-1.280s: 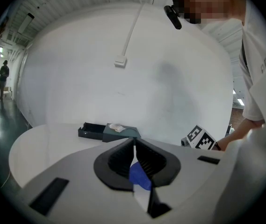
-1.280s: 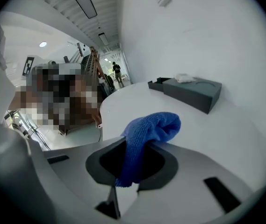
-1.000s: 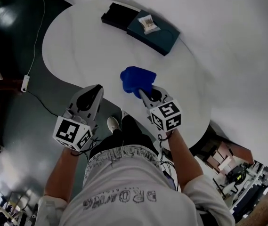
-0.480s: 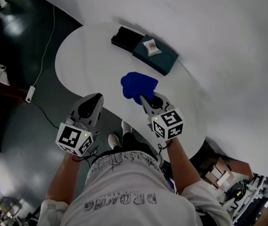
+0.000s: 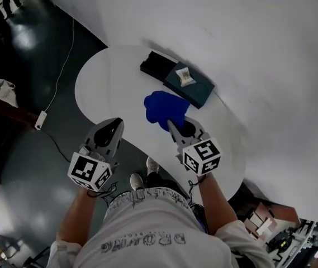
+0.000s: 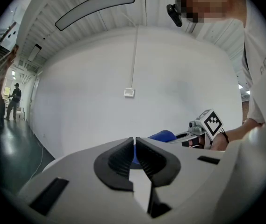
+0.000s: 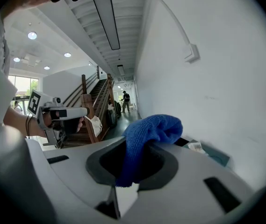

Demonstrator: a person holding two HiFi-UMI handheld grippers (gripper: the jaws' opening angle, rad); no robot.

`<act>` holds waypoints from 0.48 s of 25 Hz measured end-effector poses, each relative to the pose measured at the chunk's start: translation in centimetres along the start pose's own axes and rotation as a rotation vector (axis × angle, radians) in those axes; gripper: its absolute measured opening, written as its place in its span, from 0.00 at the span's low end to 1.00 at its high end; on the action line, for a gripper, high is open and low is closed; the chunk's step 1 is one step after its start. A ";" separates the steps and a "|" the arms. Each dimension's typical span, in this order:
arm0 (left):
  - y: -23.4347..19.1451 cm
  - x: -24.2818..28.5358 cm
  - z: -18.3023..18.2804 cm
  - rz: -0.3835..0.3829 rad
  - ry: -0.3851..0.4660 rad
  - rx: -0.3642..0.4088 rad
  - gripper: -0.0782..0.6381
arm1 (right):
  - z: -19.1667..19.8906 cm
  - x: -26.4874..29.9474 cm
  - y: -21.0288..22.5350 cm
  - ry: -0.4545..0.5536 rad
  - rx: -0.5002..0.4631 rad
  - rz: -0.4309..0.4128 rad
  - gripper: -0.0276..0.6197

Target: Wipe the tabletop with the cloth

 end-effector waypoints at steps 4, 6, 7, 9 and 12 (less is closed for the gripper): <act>-0.6 -0.3 -0.4 -0.008 0.016 0.008 0.15 | -1.2 0.3 -0.4 0.023 -0.006 -0.012 0.13; -1.0 -0.4 -0.7 -0.016 0.019 0.006 0.15 | -1.6 0.4 -0.5 0.030 -0.009 -0.015 0.13; -1.1 -0.4 -0.8 -0.019 0.020 0.006 0.15 | -1.8 0.4 -0.5 0.034 -0.010 -0.016 0.13; -1.3 -0.3 -1.0 -0.025 0.021 0.005 0.15 | -2.1 0.5 -0.5 0.041 -0.011 -0.017 0.13; -1.4 -0.3 -1.3 -0.027 0.025 0.006 0.15 | -2.5 0.6 -0.5 0.048 -0.012 -0.019 0.13</act>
Point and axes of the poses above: the fingertips, and each gripper's own axes: x forward along the fingers, y to its right, z out of its underside, the point moved 9 cm from there along -x, backward along the fingers, and after that the axes turned 10 degrees about z, right-handed, at the moved point
